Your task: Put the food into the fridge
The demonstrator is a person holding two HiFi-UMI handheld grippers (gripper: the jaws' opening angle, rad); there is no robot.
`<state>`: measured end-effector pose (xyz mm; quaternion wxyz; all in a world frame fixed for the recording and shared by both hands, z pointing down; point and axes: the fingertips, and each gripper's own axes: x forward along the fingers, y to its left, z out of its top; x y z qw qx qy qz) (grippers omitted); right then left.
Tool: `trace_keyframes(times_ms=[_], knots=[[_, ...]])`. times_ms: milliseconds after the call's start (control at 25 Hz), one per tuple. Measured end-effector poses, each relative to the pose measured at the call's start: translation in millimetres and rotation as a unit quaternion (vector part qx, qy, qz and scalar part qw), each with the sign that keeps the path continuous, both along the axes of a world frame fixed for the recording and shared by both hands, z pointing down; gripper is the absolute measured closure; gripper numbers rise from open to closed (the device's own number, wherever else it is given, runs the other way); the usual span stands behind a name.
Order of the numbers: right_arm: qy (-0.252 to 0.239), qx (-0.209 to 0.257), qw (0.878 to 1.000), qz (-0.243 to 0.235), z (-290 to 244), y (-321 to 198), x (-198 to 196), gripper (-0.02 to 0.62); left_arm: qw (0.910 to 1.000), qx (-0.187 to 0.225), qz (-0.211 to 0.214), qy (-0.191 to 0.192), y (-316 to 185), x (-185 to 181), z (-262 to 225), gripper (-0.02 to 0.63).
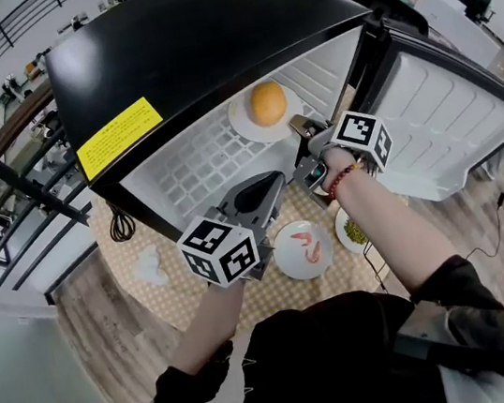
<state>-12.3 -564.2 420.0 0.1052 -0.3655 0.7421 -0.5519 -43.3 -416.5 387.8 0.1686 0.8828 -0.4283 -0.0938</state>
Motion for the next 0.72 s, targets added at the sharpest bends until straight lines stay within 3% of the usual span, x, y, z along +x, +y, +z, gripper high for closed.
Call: trace_keyframes(times_ms=[280,440,720], knots=[[0.078,0.049,0.996,-0.014,-4,-2,-1,0.55,1.0,-0.003,-0.007,-0.003,4,-3,2,0.592],[0.132,0.095,0.986,-0.033,-6,-2,-3,0.538,1.0,-0.003,-0.002,-0.005,7,0,2,0.592],[0.191,0.135,0.971,-0.05,-8,-1,-4,0.521,0.9999,0.002,-0.011,-0.003,12,-2,-2,0.592]])
